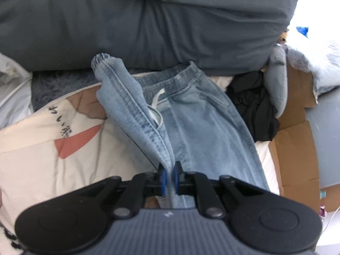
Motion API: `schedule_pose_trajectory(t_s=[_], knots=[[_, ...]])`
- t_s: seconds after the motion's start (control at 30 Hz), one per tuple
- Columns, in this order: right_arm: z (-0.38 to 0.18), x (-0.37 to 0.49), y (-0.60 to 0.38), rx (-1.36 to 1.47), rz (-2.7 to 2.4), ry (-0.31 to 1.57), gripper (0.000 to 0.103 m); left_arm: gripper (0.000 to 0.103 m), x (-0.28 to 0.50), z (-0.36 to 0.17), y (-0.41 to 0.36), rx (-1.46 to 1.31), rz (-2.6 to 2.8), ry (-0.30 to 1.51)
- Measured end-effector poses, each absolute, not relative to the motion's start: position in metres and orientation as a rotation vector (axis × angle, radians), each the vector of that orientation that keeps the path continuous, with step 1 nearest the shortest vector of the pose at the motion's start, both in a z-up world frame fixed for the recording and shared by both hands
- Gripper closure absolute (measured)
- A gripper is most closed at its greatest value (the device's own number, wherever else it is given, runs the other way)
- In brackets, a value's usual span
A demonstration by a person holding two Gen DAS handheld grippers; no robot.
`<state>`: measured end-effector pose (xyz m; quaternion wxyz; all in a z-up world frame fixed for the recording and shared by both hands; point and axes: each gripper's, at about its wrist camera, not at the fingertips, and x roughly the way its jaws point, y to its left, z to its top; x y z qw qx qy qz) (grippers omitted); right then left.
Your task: Fold clothes
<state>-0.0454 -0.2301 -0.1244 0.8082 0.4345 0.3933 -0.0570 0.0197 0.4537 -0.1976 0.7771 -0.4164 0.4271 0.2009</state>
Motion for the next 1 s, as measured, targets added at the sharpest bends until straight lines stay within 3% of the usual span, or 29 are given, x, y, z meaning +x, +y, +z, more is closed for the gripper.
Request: schedule_pose_trajectory(t_s=[1.0], knots=[[-0.145,0.083,-0.257,0.846,-0.113,0.775,0.101,0.095,0.106,-0.193,0.426,-0.951,0.258,0.711]])
